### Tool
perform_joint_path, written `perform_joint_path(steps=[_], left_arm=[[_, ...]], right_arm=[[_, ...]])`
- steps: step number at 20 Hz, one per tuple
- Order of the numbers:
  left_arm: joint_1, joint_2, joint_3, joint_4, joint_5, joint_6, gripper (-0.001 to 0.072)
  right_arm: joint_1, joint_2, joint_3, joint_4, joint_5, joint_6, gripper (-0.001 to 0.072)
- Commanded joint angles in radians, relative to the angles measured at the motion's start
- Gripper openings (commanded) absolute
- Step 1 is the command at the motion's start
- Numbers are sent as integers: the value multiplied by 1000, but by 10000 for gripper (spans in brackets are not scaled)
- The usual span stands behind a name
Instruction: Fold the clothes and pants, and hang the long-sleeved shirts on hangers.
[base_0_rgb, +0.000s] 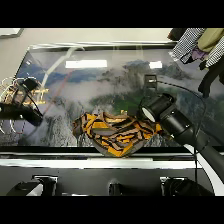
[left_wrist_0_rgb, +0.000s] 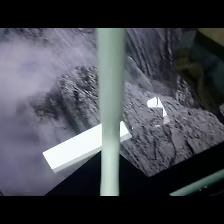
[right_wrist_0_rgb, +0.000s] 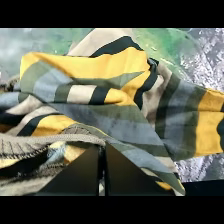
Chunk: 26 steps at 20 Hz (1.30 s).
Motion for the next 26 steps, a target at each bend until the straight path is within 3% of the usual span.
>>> perform_joint_path(steps=[1,4,9,12,15,19,26], left_arm=[[-120,114,-115,31,-98,-87,26],[-207,144,-158,32,-166,-90,23],[-345,149,-173,87,-192,80,23],[-349,154,-172,87,-175,124,23],[-349,169,-169,86,-163,233,24],[-349,170,-169,42,-162,309,24],[-349,167,-169,37,-148,326,24]], right_arm=[[0,-13,0,-15,-29,56,27],[0,-15,0,-59,-26,61,28],[0,-15,0,-90,-2,81,28],[-15,-19,0,-116,8,120,28],[-105,-30,0,-32,-11,123,28],[-150,-31,0,59,-68,65,28],[-150,-47,4,152,-98,46,28]])
